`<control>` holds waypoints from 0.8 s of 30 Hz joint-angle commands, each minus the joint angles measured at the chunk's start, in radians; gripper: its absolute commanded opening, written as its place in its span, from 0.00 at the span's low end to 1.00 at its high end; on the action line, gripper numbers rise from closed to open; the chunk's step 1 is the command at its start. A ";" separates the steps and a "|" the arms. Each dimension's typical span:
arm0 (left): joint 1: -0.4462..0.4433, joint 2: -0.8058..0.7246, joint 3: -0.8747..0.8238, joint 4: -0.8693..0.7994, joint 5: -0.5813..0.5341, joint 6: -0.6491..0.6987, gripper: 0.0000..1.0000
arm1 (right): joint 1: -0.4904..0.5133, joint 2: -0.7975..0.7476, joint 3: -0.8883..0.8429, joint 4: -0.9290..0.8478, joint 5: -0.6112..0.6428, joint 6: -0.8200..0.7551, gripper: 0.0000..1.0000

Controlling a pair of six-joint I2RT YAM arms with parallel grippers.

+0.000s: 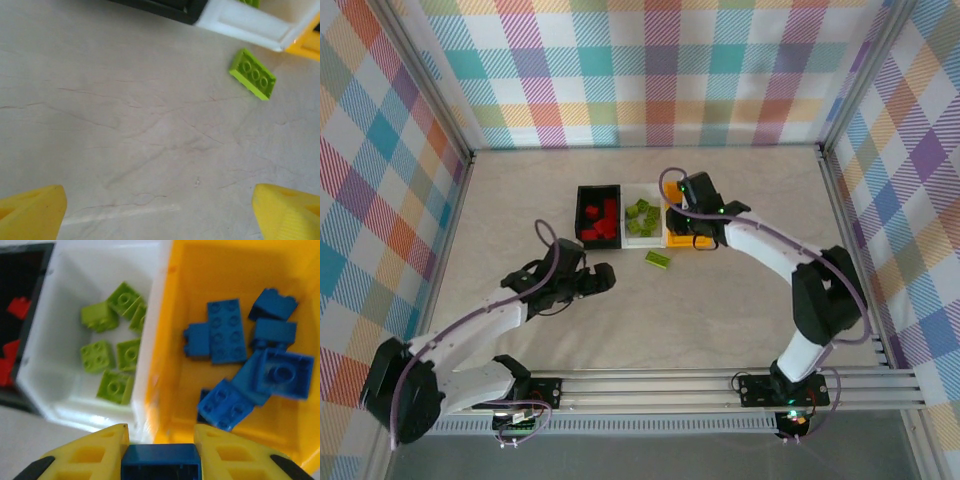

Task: Sort the legos into containers by color

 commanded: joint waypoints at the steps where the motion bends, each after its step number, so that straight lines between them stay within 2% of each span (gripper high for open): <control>1: -0.051 0.083 0.059 0.066 -0.032 0.023 0.95 | -0.042 0.077 0.097 -0.040 -0.041 -0.032 0.30; 4: -0.084 0.165 0.097 0.079 -0.037 0.031 0.95 | -0.077 0.132 0.168 -0.051 -0.053 -0.025 0.33; 8: -0.102 0.242 0.134 0.089 -0.042 0.041 0.96 | -0.103 0.189 0.261 -0.076 -0.100 -0.012 0.53; 12: -0.102 0.267 0.157 0.086 -0.052 0.044 0.98 | -0.103 0.149 0.250 -0.056 -0.136 -0.009 0.59; 16: -0.101 0.217 0.146 0.058 -0.089 0.045 0.99 | -0.090 0.037 0.123 -0.022 -0.181 -0.008 0.61; 24: -0.083 0.058 0.100 -0.035 -0.129 0.054 1.00 | 0.002 -0.242 -0.312 0.132 -0.290 0.055 0.62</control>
